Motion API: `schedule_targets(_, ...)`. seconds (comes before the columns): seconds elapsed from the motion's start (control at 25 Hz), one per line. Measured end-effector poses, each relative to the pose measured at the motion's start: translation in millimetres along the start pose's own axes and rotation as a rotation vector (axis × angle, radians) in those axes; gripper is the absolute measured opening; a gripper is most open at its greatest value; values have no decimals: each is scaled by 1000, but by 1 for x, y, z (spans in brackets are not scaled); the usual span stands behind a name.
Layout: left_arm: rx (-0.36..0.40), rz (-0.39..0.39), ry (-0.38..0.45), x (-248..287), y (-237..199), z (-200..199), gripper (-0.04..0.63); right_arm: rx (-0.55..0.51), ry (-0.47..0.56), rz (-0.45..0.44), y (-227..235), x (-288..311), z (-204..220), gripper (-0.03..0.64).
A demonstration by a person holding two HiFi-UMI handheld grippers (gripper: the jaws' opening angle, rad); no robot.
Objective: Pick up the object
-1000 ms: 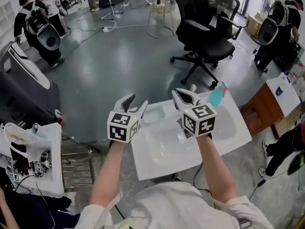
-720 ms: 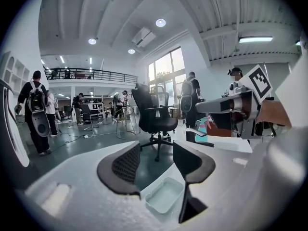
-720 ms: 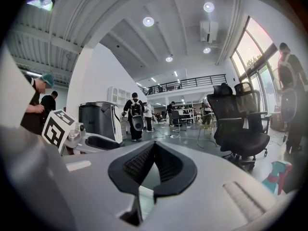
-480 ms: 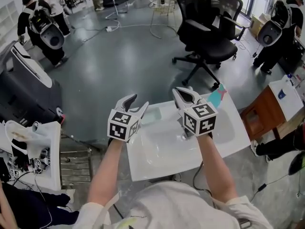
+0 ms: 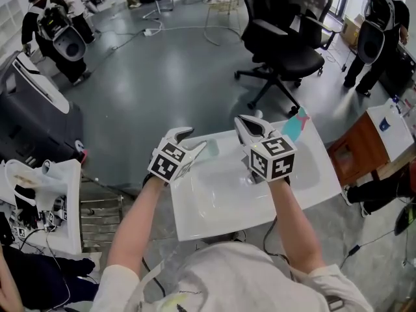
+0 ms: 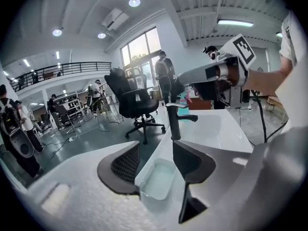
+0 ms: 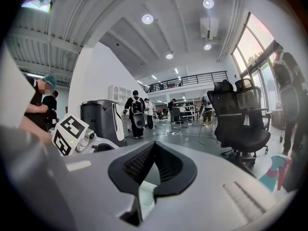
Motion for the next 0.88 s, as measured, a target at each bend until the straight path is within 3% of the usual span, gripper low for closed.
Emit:
schedule_targets(0.2,19,71,-57,11,4,11,219,0,-19,1,-2,2,8,3)
schedule_targets(0.56,173,171,-216,38,11,31,219,-21,-64,4,-2,5,20,3)
schedule_targets(0.88,227,254,-323,65,18,43,218,-22,-85,11,-4,5,29,3)
Point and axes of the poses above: the fingertips, and each gripper's own axes: x forward along the fingers, y to its right, z out of its underside, the point moved 10 cm from there along -x, backward along the fingers, and after that the axes turned 2 degrees about z, right-handed, at the moved point
